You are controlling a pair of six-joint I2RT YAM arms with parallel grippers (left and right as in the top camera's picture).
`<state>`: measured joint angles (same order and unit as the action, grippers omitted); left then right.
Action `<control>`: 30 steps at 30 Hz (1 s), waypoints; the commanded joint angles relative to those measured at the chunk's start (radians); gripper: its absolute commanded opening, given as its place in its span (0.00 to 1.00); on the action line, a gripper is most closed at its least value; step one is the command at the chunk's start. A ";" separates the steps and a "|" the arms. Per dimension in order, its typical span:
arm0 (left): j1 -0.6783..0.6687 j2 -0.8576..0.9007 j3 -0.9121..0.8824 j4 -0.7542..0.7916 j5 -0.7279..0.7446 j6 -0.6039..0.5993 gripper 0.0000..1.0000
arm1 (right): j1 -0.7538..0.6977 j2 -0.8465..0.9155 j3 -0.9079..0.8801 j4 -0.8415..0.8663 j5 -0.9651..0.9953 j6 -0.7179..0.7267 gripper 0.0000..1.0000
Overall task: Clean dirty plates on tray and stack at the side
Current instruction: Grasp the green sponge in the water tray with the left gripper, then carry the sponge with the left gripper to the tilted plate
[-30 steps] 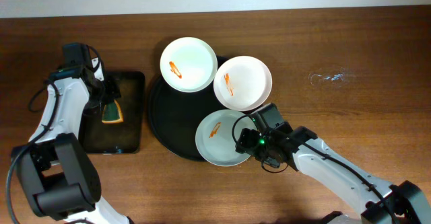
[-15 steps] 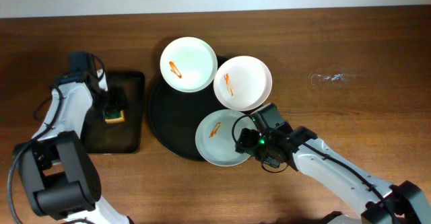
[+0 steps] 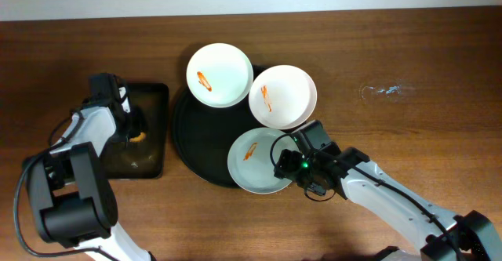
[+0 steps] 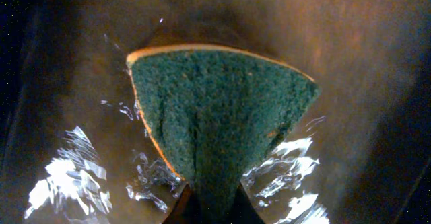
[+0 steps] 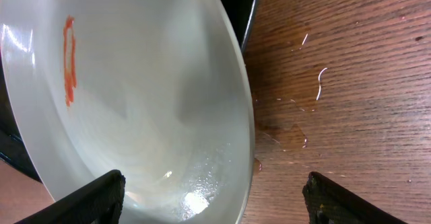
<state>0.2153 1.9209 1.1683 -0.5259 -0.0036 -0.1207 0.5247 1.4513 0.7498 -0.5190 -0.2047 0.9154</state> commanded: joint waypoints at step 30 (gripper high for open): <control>0.003 -0.326 0.063 -0.315 0.175 0.046 0.00 | 0.006 -0.007 0.017 -0.005 0.007 -0.059 0.84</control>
<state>0.2192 1.5970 1.2137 -0.8494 0.1421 -0.0940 0.5247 1.4513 0.7498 -0.5213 -0.2043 0.8558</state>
